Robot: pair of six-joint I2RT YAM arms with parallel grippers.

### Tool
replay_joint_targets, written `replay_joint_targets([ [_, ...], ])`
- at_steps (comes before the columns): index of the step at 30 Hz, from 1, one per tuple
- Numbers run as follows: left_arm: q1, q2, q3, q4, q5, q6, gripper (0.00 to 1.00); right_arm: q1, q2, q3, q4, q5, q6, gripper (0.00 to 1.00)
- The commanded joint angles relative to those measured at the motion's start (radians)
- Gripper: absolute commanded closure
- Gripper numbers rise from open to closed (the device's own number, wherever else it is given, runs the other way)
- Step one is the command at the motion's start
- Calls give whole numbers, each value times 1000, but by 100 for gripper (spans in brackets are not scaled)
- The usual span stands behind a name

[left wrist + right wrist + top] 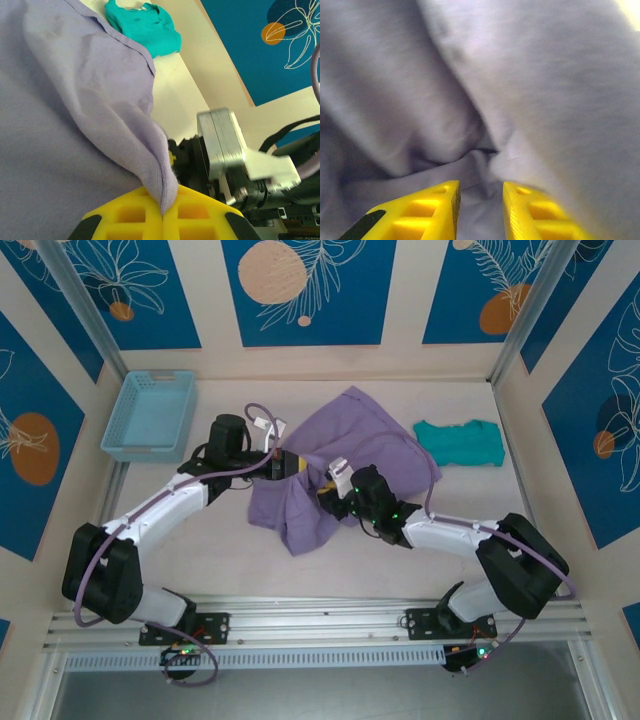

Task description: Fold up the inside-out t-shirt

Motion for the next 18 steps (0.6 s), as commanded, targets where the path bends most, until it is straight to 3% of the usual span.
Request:
replay_joint_targets([
  [1, -1, 1, 34, 10, 9, 22, 100, 21, -17, -8, 76, -112, -14, 69],
  [9, -1, -4, 27, 15, 16, 16, 100, 20, 107, 73, 174, -77, -43, 65],
  [15, -1, -15, 20, 25, 23, 11, 100, -19, 215, 137, 248, -138, -52, 56],
  [17, 2, -20, 20, 18, 12, 14, 100, -27, 241, 152, 270, -174, -55, 64],
  [18, 6, -22, 19, 15, 2, 15, 100, -30, 245, 158, 273, -190, -58, 76],
])
